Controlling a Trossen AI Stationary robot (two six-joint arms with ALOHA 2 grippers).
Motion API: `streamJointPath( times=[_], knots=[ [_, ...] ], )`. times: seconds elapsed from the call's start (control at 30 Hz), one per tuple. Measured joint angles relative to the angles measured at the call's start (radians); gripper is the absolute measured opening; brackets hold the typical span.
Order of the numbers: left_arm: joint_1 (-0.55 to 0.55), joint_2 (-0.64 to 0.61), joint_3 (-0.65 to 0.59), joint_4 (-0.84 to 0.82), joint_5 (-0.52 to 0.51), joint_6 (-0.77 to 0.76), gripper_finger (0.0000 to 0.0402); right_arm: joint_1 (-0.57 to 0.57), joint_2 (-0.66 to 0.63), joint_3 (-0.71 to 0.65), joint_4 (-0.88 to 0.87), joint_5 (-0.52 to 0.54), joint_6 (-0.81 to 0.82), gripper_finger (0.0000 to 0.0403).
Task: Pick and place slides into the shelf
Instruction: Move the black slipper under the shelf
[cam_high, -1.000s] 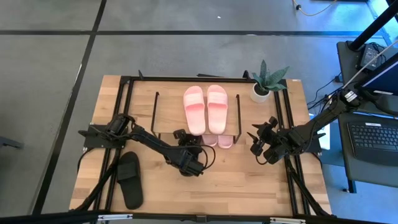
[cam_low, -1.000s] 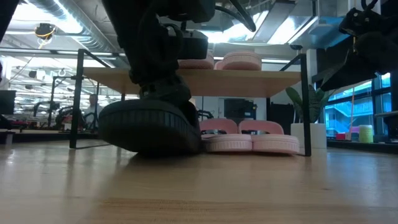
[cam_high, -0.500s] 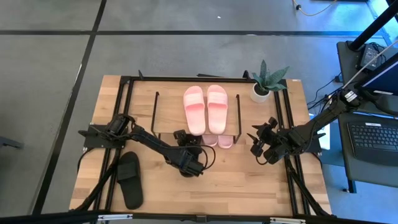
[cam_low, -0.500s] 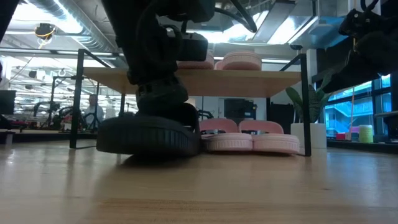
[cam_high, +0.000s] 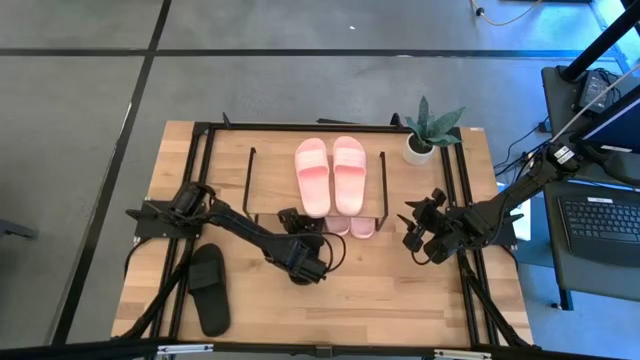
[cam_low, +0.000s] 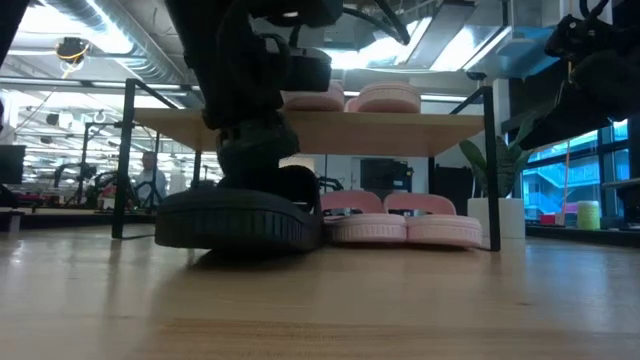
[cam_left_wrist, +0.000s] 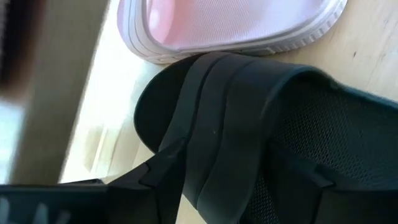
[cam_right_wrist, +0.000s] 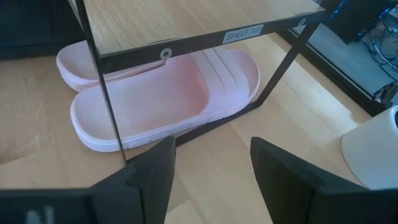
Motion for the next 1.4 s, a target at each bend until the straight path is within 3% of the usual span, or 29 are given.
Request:
streamJointPath(
  times=[0.3, 0.67, 0.97, 1.07, 1.2, 1.4],
  knots=[
    [-0.007, -0.008, 0.032, -0.007, 0.069, 0.000, 0.0238, 0.000, 0.000, 0.000, 0.004, -0.011, 0.000, 0.0210],
    [-0.041, -0.015, 0.040, -0.037, 0.080, 0.013, 0.0273, 0.000, 0.000, 0.000, 0.005, -0.021, 0.003, 0.0210],
    [-0.134, -0.174, 0.040, -0.052, 0.127, -0.035, 0.0273, 0.000, 0.000, 0.000, 0.011, -0.051, 0.004, 0.0210],
    [-0.168, -0.242, 0.040, 0.011, 0.203, -0.024, 0.0273, 0.000, 0.000, 0.000, 0.011, -0.051, 0.002, 0.0210],
    [-0.205, -0.303, 0.026, 0.206, 0.376, 0.113, 0.0273, 0.000, 0.000, 0.000, 0.013, -0.051, 0.002, 0.0210],
    [-0.217, -0.298, -0.068, 0.527, 0.642, 0.255, 0.0273, 0.000, 0.000, 0.000, 0.019, -0.051, 0.002, 0.0210]
  ],
)
